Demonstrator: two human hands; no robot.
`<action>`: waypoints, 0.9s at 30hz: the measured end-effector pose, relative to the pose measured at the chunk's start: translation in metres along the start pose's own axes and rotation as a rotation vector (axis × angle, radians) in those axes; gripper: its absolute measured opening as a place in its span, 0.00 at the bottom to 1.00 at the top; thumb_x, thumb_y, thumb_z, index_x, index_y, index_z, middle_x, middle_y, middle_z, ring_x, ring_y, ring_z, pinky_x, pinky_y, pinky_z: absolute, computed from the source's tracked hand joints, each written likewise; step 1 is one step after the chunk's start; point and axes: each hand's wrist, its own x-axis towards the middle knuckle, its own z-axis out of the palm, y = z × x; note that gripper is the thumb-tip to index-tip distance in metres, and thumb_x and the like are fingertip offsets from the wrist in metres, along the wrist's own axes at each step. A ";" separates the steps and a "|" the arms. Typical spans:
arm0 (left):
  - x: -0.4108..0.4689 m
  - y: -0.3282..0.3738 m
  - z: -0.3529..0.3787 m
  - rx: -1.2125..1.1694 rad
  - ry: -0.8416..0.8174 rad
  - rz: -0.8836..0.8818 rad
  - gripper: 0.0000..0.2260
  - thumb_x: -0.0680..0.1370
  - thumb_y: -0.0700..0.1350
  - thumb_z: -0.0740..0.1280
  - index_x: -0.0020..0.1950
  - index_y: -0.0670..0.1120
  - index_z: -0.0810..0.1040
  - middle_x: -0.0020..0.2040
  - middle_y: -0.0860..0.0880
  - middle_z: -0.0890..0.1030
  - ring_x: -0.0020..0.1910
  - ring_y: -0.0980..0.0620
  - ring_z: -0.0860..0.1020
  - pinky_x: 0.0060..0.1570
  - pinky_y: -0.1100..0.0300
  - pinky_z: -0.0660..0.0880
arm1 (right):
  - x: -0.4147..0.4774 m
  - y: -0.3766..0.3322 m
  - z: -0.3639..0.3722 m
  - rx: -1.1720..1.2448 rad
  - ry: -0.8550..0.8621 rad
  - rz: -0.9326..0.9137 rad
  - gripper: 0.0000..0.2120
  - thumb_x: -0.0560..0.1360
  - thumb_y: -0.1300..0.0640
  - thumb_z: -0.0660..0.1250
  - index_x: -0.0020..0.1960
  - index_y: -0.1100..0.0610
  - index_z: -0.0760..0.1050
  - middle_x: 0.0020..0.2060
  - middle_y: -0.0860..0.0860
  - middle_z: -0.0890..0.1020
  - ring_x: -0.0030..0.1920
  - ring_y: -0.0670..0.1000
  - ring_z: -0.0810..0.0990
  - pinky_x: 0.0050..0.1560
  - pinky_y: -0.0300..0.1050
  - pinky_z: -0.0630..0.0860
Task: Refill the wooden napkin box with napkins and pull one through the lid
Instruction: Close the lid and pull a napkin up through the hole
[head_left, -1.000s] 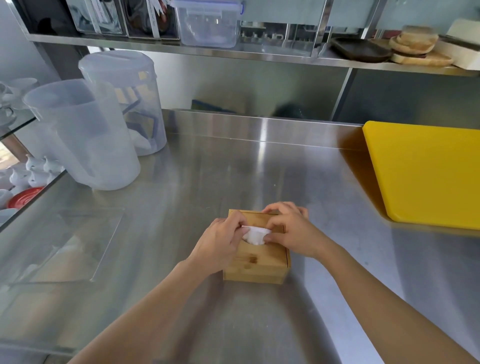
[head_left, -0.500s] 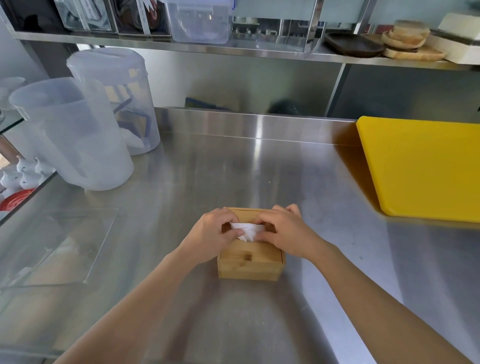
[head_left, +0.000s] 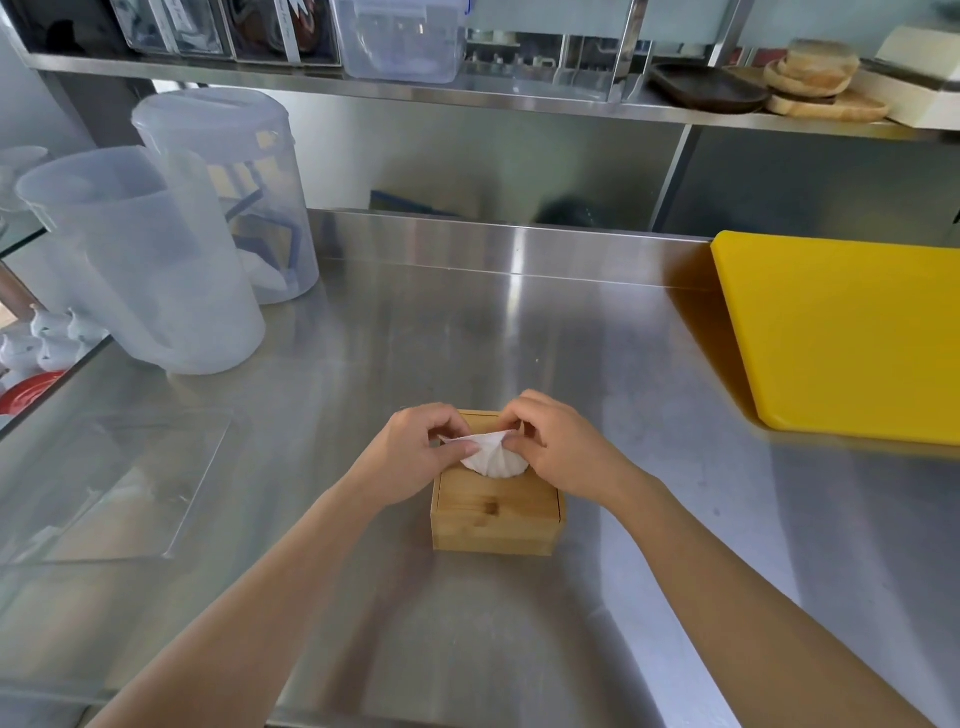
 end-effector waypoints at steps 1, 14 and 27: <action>0.000 -0.001 0.000 -0.024 -0.008 -0.007 0.03 0.71 0.43 0.71 0.38 0.47 0.79 0.37 0.53 0.81 0.39 0.54 0.77 0.43 0.57 0.73 | -0.001 0.004 -0.001 0.009 -0.003 0.033 0.03 0.74 0.58 0.65 0.47 0.54 0.74 0.42 0.44 0.71 0.42 0.46 0.70 0.48 0.41 0.65; -0.001 0.002 -0.001 -0.189 -0.208 0.048 0.08 0.73 0.40 0.68 0.37 0.52 0.77 0.37 0.57 0.78 0.40 0.56 0.74 0.45 0.62 0.70 | -0.004 0.016 -0.009 -0.006 -0.318 0.080 0.19 0.68 0.50 0.72 0.57 0.44 0.73 0.54 0.43 0.67 0.56 0.44 0.63 0.58 0.42 0.54; -0.003 0.000 0.001 -0.376 -0.053 -0.043 0.05 0.76 0.38 0.65 0.41 0.44 0.77 0.38 0.51 0.79 0.39 0.55 0.76 0.44 0.63 0.72 | 0.006 0.020 -0.014 0.071 -0.139 0.073 0.05 0.72 0.53 0.69 0.43 0.55 0.79 0.39 0.50 0.77 0.36 0.46 0.72 0.39 0.39 0.69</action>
